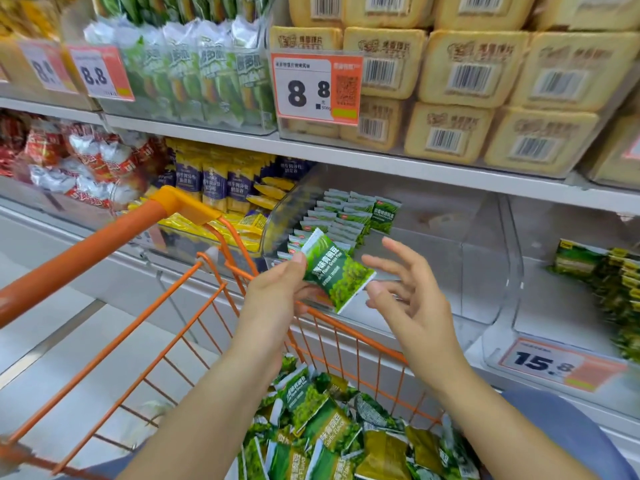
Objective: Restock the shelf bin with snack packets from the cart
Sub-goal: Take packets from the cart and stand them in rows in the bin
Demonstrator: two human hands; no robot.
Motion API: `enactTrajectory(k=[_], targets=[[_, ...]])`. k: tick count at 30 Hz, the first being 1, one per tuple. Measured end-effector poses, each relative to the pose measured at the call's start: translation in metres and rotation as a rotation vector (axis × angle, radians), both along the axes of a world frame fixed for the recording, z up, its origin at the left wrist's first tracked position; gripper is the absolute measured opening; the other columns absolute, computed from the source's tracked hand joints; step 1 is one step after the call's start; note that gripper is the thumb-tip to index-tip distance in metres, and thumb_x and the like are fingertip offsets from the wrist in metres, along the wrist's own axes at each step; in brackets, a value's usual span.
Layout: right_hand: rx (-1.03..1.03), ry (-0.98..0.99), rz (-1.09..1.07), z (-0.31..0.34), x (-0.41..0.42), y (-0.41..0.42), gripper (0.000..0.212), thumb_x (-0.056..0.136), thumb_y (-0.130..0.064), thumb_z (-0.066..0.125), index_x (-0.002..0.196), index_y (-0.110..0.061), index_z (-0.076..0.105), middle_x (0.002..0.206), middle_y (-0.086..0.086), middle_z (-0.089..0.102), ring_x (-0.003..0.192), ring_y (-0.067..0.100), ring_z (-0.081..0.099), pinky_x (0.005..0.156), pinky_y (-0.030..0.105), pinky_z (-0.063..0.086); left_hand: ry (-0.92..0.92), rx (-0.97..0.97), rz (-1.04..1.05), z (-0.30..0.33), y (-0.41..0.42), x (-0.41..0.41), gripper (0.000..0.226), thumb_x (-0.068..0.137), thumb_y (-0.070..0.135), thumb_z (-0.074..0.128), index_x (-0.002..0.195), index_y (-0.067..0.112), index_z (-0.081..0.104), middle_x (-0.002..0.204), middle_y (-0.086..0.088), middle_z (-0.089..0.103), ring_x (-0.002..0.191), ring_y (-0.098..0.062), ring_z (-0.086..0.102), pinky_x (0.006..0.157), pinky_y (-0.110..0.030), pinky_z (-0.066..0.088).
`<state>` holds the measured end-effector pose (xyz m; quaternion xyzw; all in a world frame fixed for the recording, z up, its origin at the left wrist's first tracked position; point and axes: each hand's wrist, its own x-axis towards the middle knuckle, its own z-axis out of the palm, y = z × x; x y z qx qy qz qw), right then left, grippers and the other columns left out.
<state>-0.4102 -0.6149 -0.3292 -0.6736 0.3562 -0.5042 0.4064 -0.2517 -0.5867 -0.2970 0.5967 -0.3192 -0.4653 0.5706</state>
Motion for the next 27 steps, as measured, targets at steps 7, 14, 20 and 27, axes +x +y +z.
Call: enactTrajectory(k=[7,14,20,27], targets=[[0.244,0.009,0.058,0.002,0.008,-0.005,0.058,0.065,-0.043,0.082,0.116,-0.030,0.058,0.101,-0.003,0.071,0.089,0.017,0.070,0.076,0.033,0.058,-0.197,-0.182,-0.199,-0.001,-0.001,-0.011,0.030,0.099,0.027,0.047,0.091,0.020,0.075,0.089,0.003,0.076,0.090,-0.011,0.070,0.081,-0.020,0.050],[0.216,0.040,0.093,0.003,0.002,-0.008,0.030,0.076,-0.012,0.077,0.098,-0.028,0.066,0.087,-0.014,0.073,0.082,0.004,0.068,0.080,0.025,0.054,-0.608,-0.255,-0.166,0.002,-0.008,-0.008,0.013,0.082,0.035,0.070,0.069,0.036,0.071,0.070,0.009,0.073,0.071,-0.004,0.069,0.067,-0.025,0.053],[0.291,0.168,0.124,0.006,-0.004,-0.021,0.010,0.086,-0.027,0.069,0.096,-0.029,0.069,0.085,-0.012,0.072,0.079,0.004,0.067,0.073,0.029,0.055,-0.800,-0.143,-0.262,-0.012,-0.040,0.016,0.027,0.096,0.041,0.049,0.090,0.027,0.071,0.088,0.011,0.071,0.086,-0.004,0.063,0.071,-0.024,0.044],[0.572,-0.060,-0.338,0.024,-0.009,-0.100,0.010,0.084,-0.025,0.055,0.085,-0.017,0.049,0.083,0.007,0.050,0.074,0.020,0.046,0.056,0.026,0.030,-1.401,-0.113,-0.280,-0.052,-0.064,0.035,0.060,0.090,0.057,0.023,0.106,0.023,0.071,0.098,0.004,0.072,0.095,-0.021,0.064,0.079,-0.035,0.046]])
